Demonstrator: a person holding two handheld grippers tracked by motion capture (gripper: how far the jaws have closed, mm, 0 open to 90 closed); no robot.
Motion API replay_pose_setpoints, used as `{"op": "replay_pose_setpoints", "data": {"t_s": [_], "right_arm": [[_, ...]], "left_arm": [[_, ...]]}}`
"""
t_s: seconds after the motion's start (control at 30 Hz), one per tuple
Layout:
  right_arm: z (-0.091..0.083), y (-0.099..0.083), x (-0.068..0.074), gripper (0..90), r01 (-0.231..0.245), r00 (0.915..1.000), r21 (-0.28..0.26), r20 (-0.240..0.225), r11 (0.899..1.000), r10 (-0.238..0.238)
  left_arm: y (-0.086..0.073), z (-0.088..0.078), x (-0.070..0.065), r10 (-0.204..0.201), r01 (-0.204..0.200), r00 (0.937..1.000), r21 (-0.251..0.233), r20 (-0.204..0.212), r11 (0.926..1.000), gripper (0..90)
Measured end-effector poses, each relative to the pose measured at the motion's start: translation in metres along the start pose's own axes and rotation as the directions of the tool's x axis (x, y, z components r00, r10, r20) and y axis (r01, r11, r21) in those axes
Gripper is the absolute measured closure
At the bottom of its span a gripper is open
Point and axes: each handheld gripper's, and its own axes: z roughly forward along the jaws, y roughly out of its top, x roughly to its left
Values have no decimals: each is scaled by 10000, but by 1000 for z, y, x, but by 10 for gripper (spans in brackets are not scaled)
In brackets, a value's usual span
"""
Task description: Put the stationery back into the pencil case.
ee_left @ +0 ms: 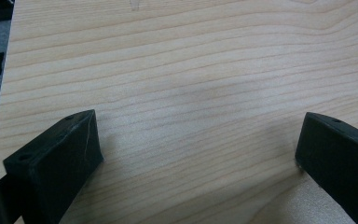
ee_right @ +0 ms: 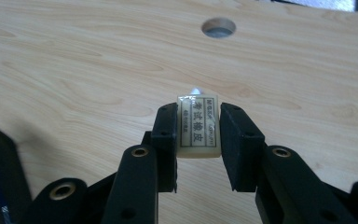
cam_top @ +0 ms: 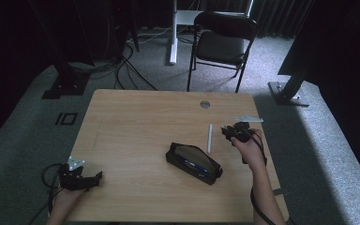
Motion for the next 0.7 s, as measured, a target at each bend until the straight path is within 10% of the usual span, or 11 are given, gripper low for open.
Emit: {"op": "replay_pose_setpoints", "data": {"t_s": [0.7], "right_arm": [[-29, 14, 36, 683, 1033, 9838, -586, -1408, 9929, -1106]], "left_arm": [[0, 0, 0, 3, -3, 10000, -1, 1, 10000, 3]]}}
